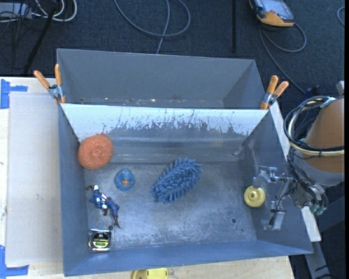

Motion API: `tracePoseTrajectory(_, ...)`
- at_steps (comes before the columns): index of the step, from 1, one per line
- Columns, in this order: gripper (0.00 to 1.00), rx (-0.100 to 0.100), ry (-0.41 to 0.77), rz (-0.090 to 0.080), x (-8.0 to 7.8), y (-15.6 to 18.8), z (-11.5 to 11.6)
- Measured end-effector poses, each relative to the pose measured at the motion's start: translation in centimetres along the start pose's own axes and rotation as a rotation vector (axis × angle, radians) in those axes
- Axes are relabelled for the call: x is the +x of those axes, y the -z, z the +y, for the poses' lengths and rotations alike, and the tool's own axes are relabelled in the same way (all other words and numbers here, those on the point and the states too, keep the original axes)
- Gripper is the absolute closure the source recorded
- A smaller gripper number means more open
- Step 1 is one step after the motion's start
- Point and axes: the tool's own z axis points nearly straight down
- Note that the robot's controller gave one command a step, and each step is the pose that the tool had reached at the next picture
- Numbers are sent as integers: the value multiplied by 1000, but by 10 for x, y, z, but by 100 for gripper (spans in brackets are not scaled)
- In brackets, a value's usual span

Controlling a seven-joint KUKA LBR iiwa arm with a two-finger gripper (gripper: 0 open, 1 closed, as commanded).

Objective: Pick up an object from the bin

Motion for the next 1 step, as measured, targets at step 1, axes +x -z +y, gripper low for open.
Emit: tracePoseTrajectory(1,0,0,-15,2,4,-8,5)
